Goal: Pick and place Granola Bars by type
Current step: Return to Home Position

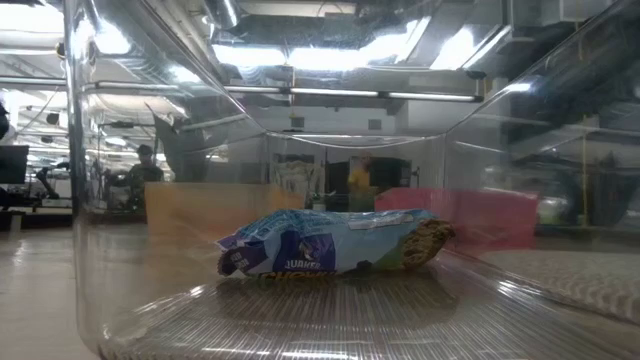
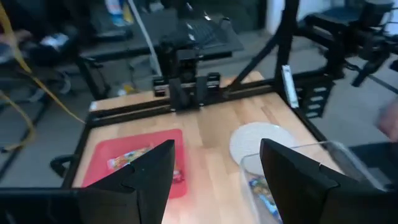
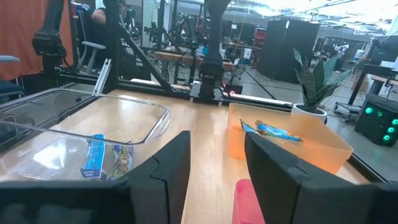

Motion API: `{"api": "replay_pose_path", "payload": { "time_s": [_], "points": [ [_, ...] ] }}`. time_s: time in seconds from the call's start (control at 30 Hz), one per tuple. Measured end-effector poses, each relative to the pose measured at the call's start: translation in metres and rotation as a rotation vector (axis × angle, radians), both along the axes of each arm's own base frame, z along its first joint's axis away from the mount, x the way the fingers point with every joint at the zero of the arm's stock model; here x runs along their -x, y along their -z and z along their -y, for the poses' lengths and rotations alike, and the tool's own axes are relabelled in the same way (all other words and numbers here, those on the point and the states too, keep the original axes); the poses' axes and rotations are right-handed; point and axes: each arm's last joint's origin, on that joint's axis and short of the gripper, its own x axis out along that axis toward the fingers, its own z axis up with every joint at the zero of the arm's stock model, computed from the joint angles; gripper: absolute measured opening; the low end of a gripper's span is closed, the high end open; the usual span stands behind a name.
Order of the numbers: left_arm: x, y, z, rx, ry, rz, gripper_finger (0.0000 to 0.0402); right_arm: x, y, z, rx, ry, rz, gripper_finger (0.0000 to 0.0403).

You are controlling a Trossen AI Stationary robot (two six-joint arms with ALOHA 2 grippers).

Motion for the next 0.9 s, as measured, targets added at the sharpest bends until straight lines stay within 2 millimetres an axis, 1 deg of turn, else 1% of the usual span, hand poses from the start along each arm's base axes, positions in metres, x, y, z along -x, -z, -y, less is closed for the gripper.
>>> {"api": "replay_pose_path", "payload": {
  "time_s": [0.13,0.2,0.3,0.43,0.53,0.6,0.77,0.83,0.9],
  "points": [
    [0.039,0.056,0.000,-0.019,-0.038,0.132,0.0228,0.000,0.000,0.000,0.000,0.000,0.000,0.0155],
    [0.055,0.087,0.000,-0.026,-0.074,0.206,0.0228,0.000,0.000,0.000,0.000,0.000,0.000,0.0155],
    [0.074,0.130,-0.001,-0.037,-0.182,0.329,0.0230,0.000,0.000,0.000,0.000,0.000,0.000,0.0155],
    [0.093,0.175,-0.001,-0.017,-0.312,0.500,0.0228,0.000,0.000,0.000,0.000,0.000,0.000,0.0155],
    [0.103,0.198,-0.001,-0.011,-0.381,0.590,0.0229,0.000,0.000,0.000,0.000,0.000,0.000,0.0155],
    [0.108,0.209,-0.001,0.005,-0.427,0.629,0.0230,0.000,0.000,0.000,0.000,0.000,0.000,0.0155],
    [0.114,0.225,-0.001,0.035,-0.467,0.650,0.0228,0.000,0.000,0.000,0.000,0.000,0.000,0.0155],
    [0.114,0.229,-0.001,0.033,-0.469,0.655,0.0229,0.000,0.000,0.000,0.000,0.000,0.000,0.0155],
    [0.113,0.238,-0.001,0.036,-0.462,0.635,0.0230,0.000,0.000,0.000,0.000,0.000,0.000,0.0155]
  ]
}}
